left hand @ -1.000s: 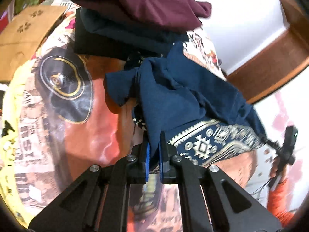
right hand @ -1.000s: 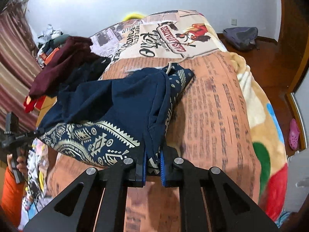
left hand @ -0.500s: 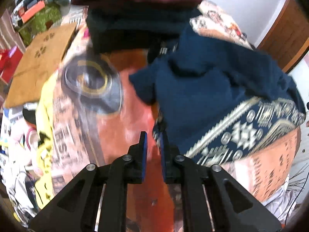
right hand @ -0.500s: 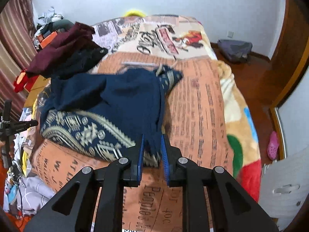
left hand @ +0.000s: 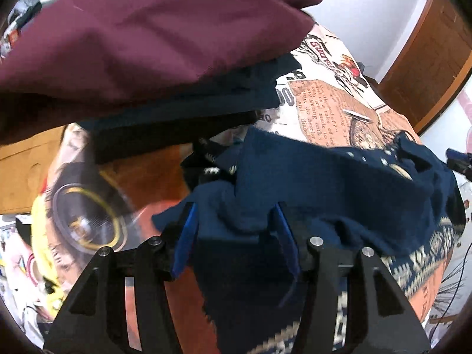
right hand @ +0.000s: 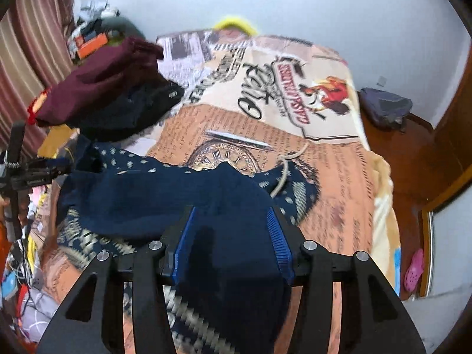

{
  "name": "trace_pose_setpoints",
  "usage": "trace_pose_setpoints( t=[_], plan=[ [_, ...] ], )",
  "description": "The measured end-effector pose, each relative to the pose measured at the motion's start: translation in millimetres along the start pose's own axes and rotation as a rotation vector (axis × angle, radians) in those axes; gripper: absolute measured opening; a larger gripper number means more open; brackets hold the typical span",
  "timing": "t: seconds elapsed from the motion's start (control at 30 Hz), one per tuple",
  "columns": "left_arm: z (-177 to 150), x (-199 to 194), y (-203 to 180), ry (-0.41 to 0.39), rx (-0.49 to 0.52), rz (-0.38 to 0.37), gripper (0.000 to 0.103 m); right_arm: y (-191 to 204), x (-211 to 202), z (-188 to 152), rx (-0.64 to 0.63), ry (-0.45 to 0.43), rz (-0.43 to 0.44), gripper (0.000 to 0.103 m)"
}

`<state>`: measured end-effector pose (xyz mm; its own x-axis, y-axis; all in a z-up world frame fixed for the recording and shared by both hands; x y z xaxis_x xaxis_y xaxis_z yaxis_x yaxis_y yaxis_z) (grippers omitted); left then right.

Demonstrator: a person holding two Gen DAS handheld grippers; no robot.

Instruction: Fold large clothes

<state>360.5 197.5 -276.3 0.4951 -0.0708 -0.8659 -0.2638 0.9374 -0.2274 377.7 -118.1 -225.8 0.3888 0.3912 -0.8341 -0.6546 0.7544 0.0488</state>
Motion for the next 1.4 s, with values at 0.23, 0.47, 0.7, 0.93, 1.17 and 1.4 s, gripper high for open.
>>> trace_pose_setpoints(
  t=[0.23,0.47,0.7,0.93,1.17,1.4],
  plan=[
    [12,23,-6,-0.01,-0.016,-0.039,0.052,-5,64,-3,0.018,0.164,0.047,0.045],
    [11,25,-18,-0.021,0.015,-0.088,0.021,6,61,-9,-0.029,0.158,0.054,0.01],
    [24,6,-19,-0.129,0.034,0.054,0.008,0,46,12,-0.053,0.058,-0.125,0.007],
    [30,14,4,-0.139,-0.027,0.159,0.01,-53,34,10,0.098,0.021,-0.227,0.007],
    [15,12,8,-0.107,-0.056,0.162,0.011,-47,33,-6,0.093,0.067,-0.198,0.012],
    [5,-29,2,-0.154,-0.01,0.173,0.022,-17,-12,2,-0.025,0.0,-0.197,0.018]
  ],
)
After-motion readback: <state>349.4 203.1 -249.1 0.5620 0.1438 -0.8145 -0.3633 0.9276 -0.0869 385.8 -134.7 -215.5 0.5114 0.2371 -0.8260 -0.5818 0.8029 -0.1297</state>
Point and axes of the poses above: each gripper's, at about its wrist camera, not at the fingertips, and x roughly the way its jaws point, y to its left, z to its top, the point moved 9 cm from there along x, roughly the way its jaws point, and after that the axes turned 9 degrees about -x, right-handed, at the moved point
